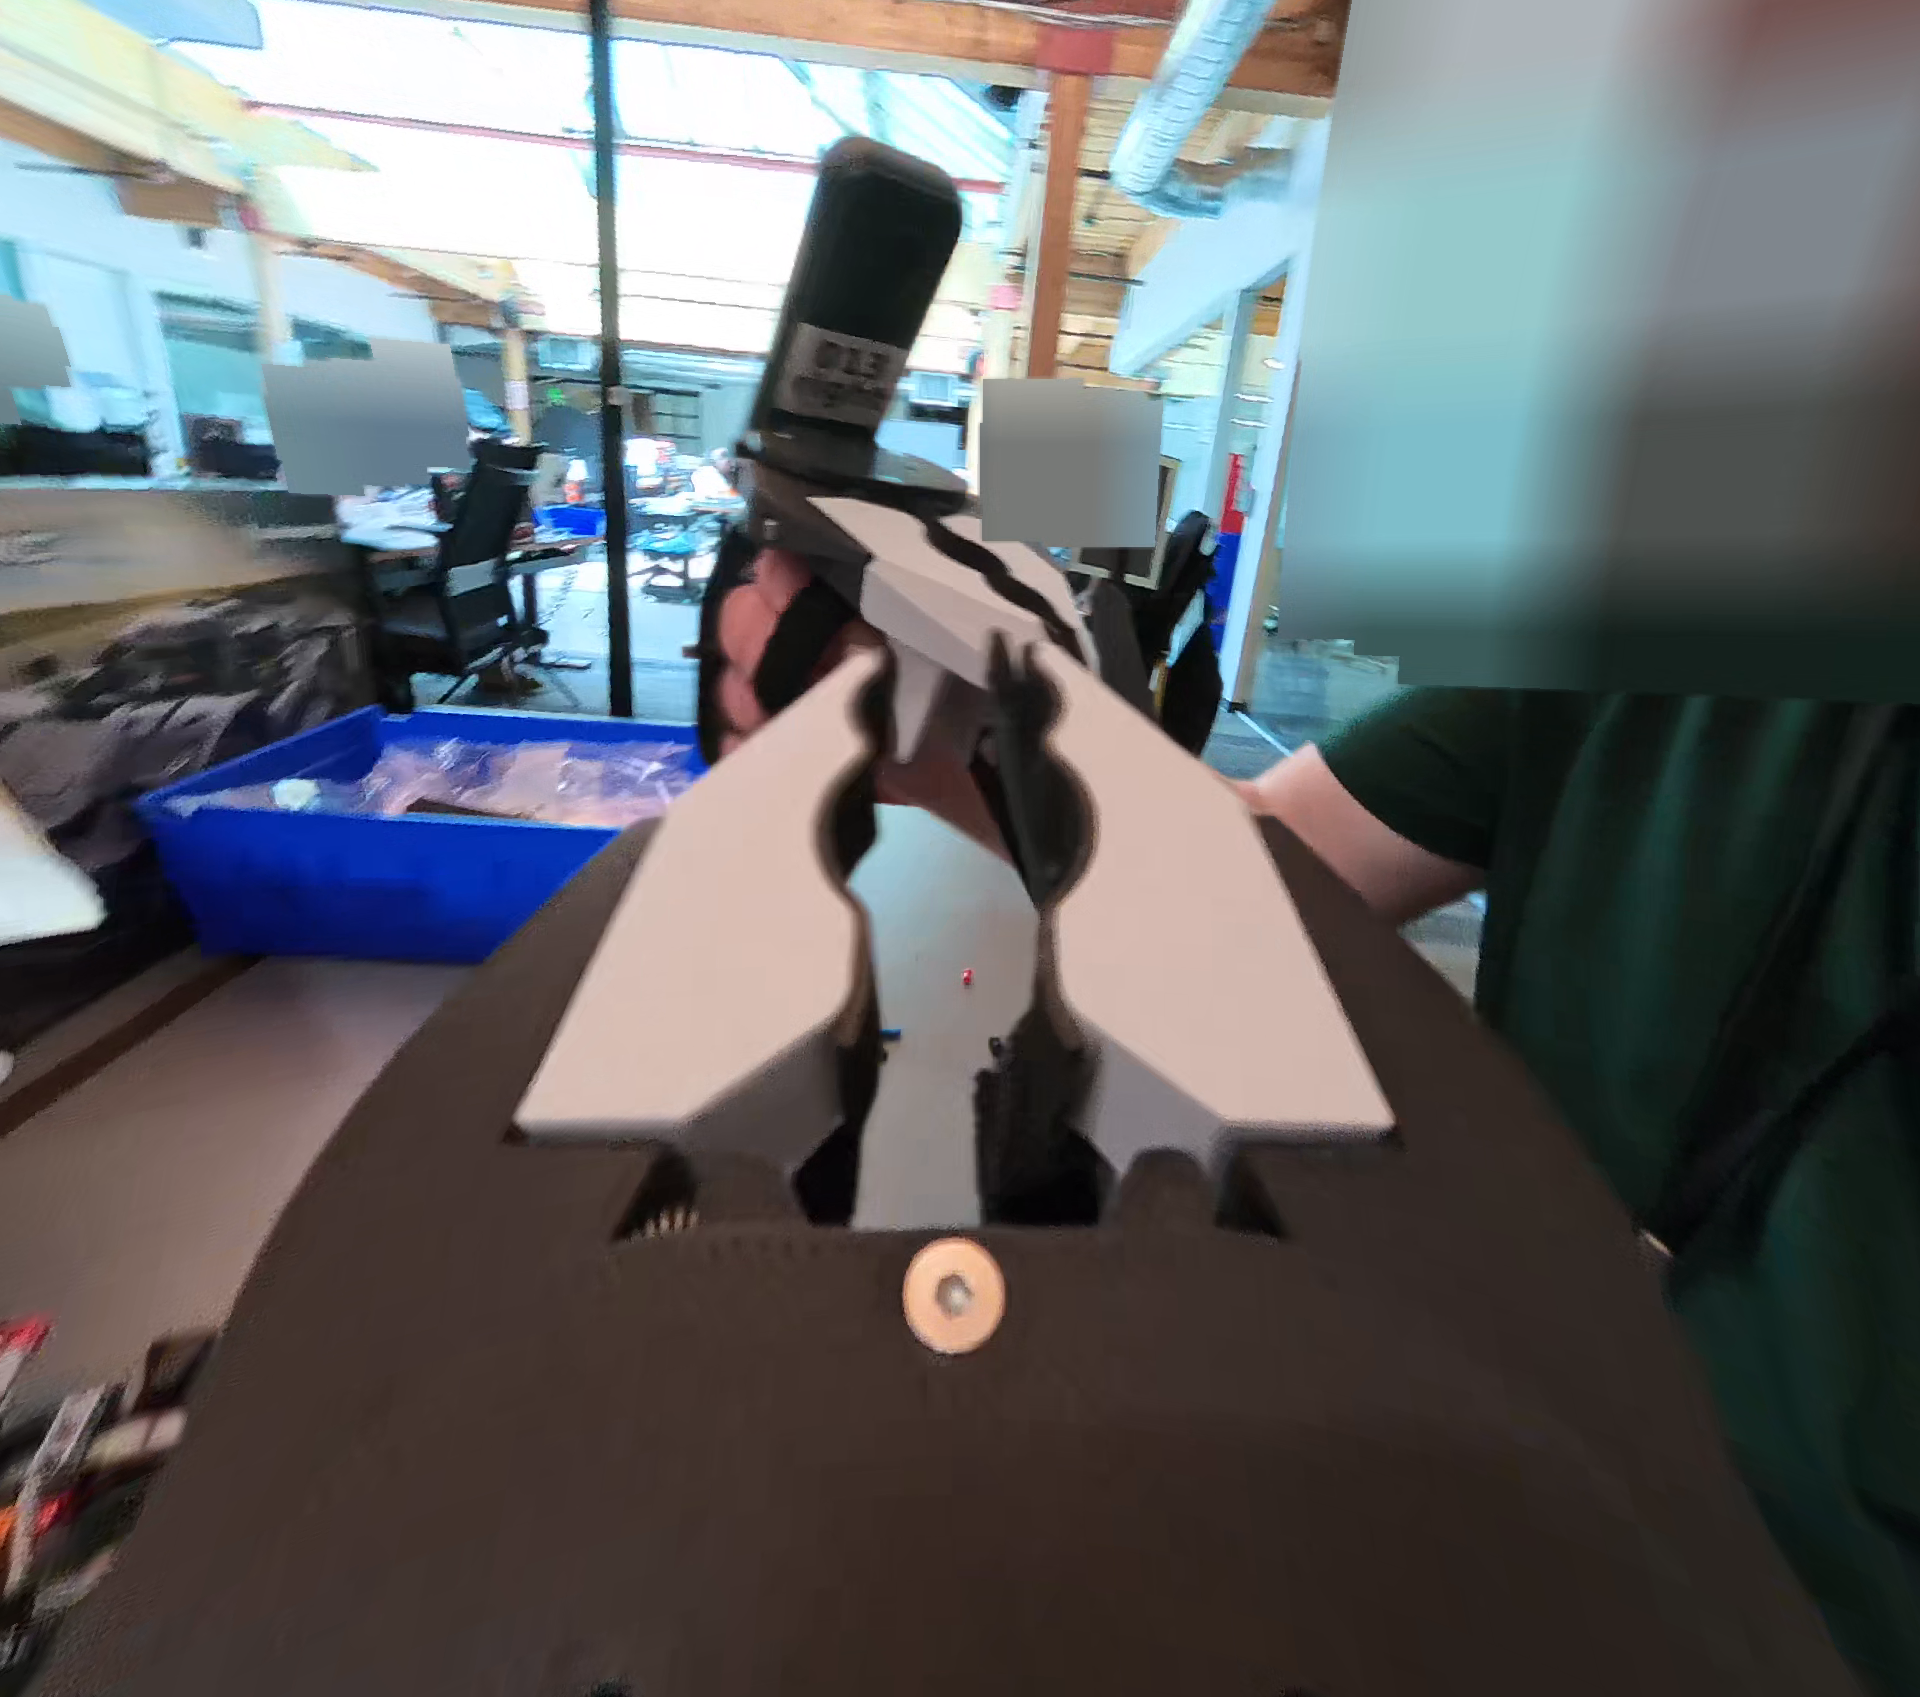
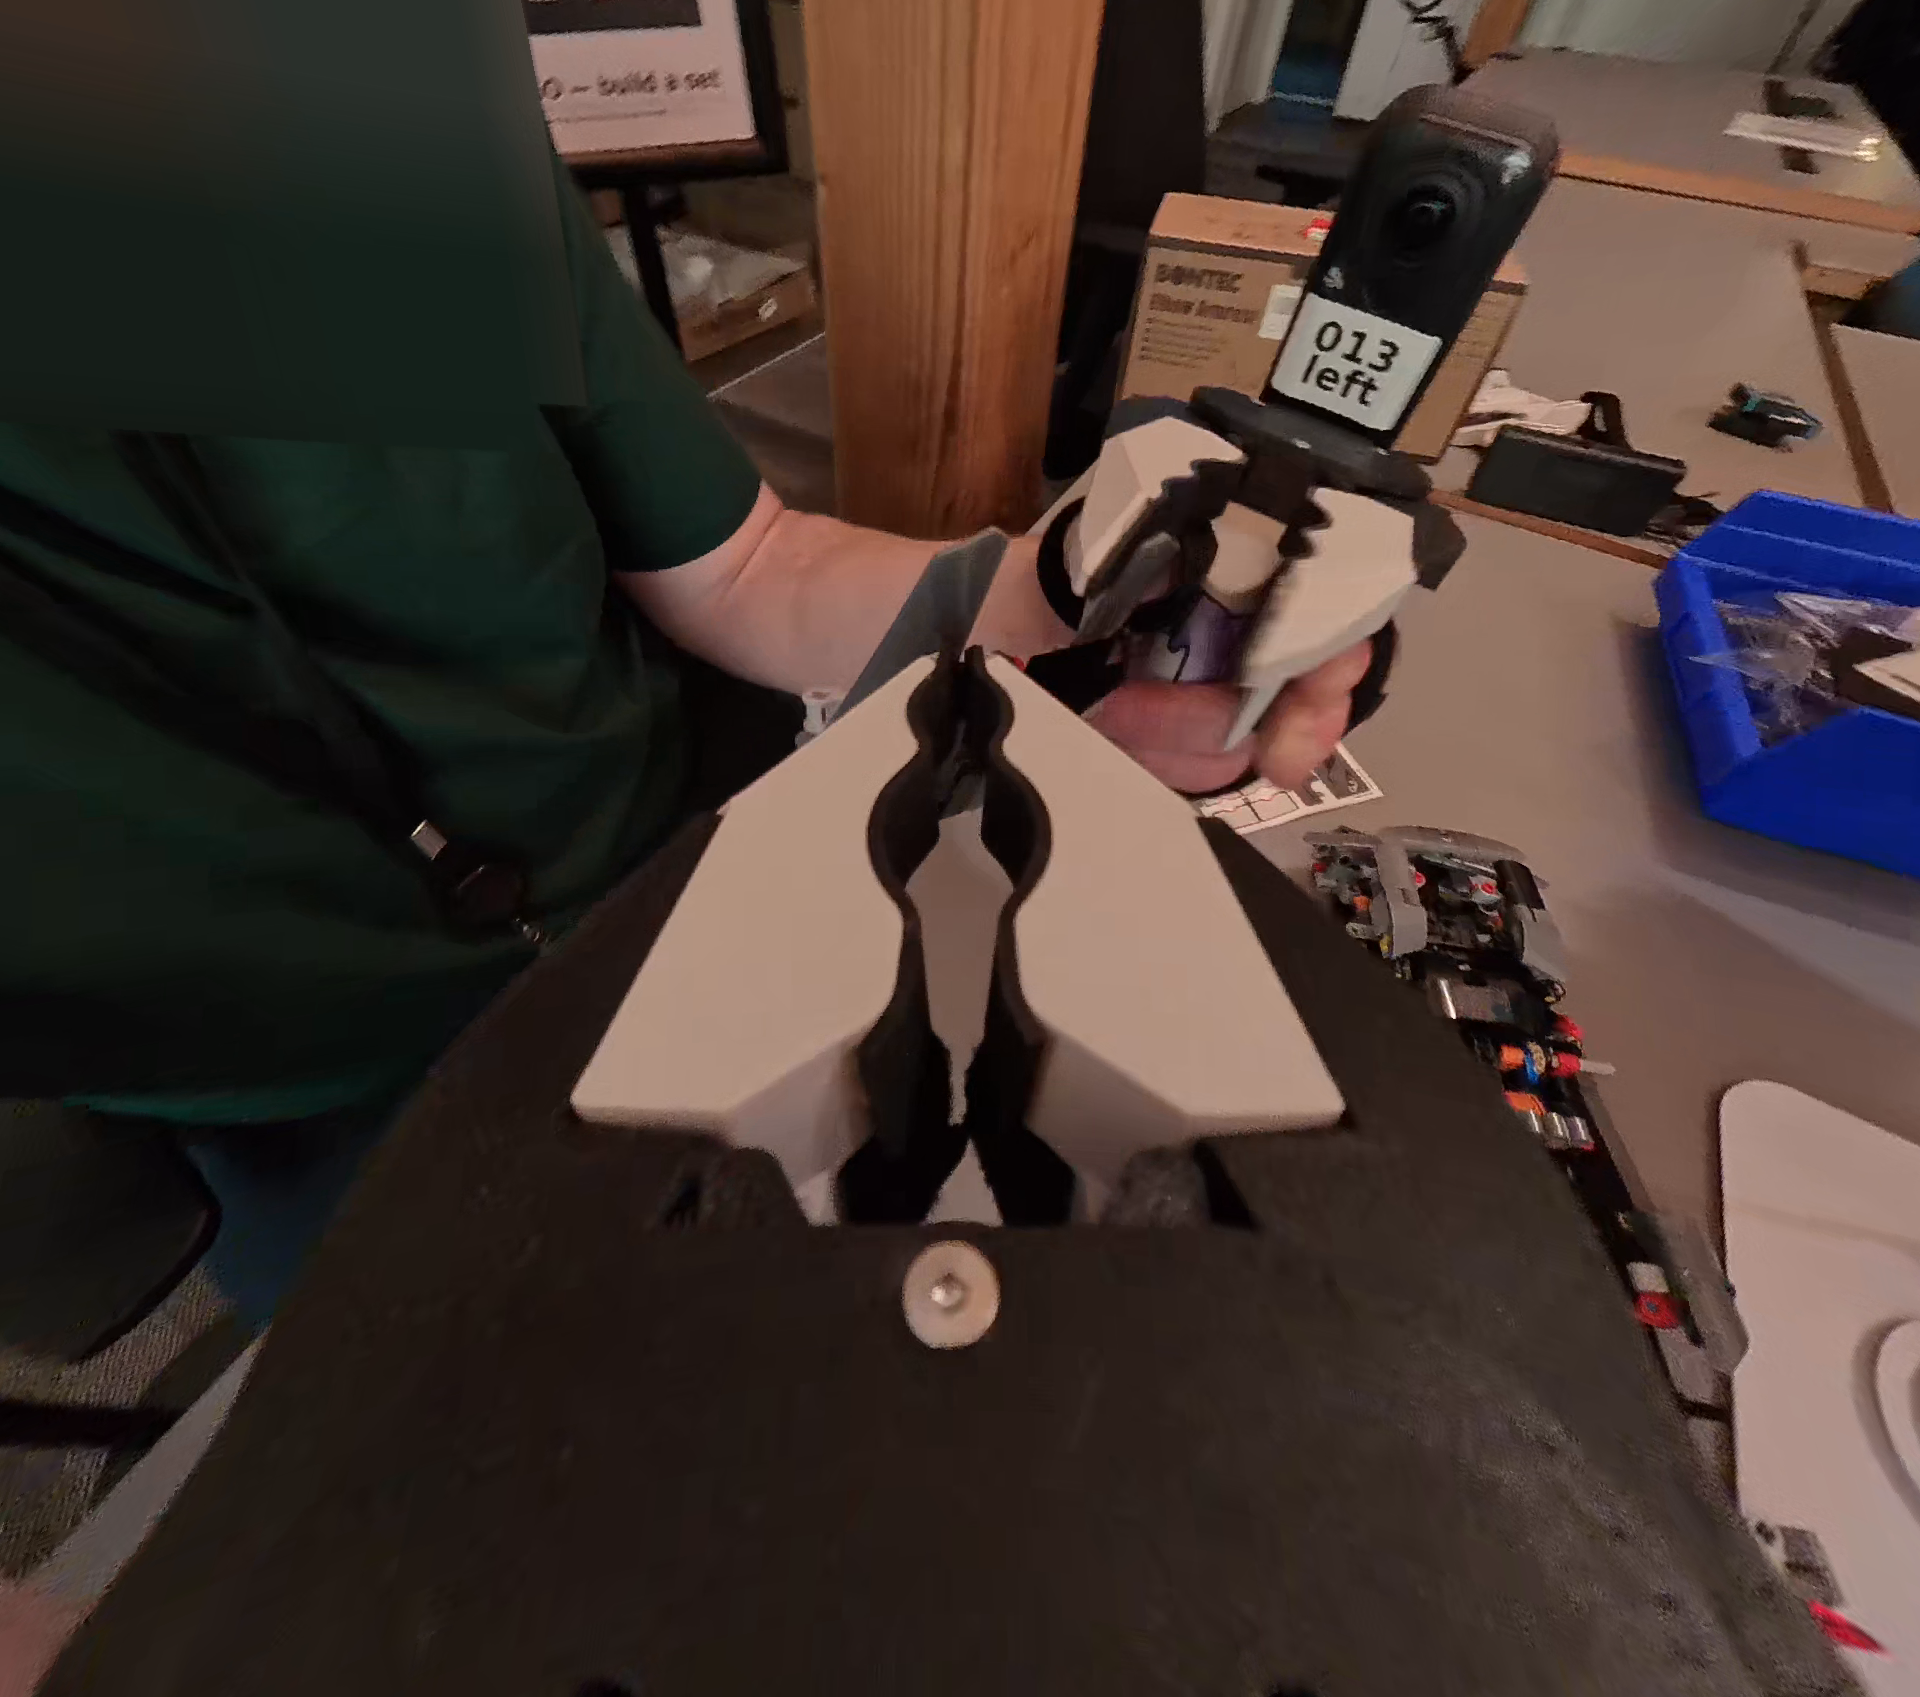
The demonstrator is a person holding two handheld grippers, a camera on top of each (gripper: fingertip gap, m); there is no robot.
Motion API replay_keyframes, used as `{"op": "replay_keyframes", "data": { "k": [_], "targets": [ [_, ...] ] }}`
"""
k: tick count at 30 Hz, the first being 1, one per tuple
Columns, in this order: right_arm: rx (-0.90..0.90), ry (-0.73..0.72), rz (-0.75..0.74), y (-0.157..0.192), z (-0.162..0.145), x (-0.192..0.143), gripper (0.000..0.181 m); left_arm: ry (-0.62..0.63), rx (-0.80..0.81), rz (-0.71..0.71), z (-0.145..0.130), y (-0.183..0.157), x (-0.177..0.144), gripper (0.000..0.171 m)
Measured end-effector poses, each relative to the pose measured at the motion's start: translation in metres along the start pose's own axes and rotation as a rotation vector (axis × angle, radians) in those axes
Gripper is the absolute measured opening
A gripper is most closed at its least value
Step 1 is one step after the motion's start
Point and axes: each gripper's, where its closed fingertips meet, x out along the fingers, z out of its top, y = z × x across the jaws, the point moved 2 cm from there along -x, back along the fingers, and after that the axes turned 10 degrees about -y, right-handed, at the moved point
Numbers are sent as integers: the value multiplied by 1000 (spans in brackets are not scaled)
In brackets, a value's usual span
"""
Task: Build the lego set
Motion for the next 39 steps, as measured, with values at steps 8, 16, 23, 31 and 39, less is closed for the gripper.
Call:
{"op": "replay_keyframes", "data": {
  "k": [8, 16, 23, 31, 39],
  "targets": [
    [32, 102, -320, -25, -22, -7, 0, 122, 94, 230, -5, 12, -37, 92],
    [-25, 385, -412, -26, -31, 22, 0, 425, 244, 303, -58, 13, -14, 72],
    [-26, 324, -407, -18, -22, 25, 0, 346, 206, 246, -49, 2, -14, 63],
    [14, 190, -399, -13, -17, 21, 0, 274, 212, 204, -40, -5, -12, 62],
    [0, 166, -411, -10, -16, 20, 0, 296, 270, 193, -41, -8, -8, 61]
  ]
}}
